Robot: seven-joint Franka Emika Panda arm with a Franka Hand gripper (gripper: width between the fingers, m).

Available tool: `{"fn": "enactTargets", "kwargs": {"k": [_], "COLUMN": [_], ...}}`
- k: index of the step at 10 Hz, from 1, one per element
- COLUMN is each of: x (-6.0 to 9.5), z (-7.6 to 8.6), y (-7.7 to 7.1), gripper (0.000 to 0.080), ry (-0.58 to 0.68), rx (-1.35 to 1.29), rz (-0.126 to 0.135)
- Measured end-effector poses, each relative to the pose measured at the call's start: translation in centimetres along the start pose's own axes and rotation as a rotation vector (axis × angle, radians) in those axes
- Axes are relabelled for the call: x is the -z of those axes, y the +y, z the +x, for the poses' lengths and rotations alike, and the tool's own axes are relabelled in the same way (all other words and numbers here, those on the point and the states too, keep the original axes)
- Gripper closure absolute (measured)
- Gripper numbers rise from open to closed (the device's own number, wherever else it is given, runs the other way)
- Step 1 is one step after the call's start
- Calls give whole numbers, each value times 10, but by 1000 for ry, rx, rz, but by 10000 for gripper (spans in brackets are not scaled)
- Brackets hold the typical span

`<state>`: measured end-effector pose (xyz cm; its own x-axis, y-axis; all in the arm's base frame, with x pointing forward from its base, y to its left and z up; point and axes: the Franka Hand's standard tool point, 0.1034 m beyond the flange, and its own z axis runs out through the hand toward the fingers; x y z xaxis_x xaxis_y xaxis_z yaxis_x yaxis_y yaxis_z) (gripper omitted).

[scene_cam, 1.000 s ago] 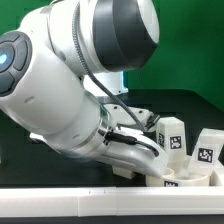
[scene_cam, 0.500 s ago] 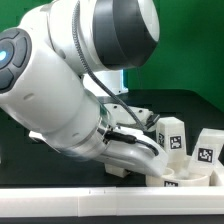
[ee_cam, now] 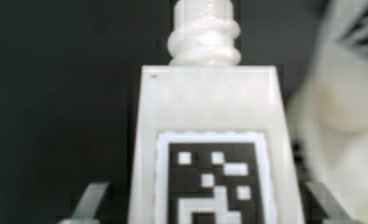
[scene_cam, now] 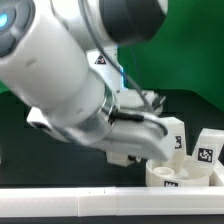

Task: Assemble stool

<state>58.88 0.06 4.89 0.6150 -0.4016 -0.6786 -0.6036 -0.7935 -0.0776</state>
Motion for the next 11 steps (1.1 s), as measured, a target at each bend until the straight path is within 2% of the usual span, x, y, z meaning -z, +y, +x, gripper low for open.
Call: {"fn": "enactTargets", "kwargs": {"k": [2, 4, 5, 7, 10, 11], "x": [21, 15, 23, 31, 68, 73], "z": [-6, -3, 9, 10, 11, 11], "y": [-16, -11, -20, -24, -37, -40], "gripper": [463, 463, 463, 463, 463, 463], "ry": [55, 47, 154, 307, 500, 571], "rx": [32, 21, 29, 96, 135, 139], "rz": [6, 5, 25, 37, 79, 91]}}
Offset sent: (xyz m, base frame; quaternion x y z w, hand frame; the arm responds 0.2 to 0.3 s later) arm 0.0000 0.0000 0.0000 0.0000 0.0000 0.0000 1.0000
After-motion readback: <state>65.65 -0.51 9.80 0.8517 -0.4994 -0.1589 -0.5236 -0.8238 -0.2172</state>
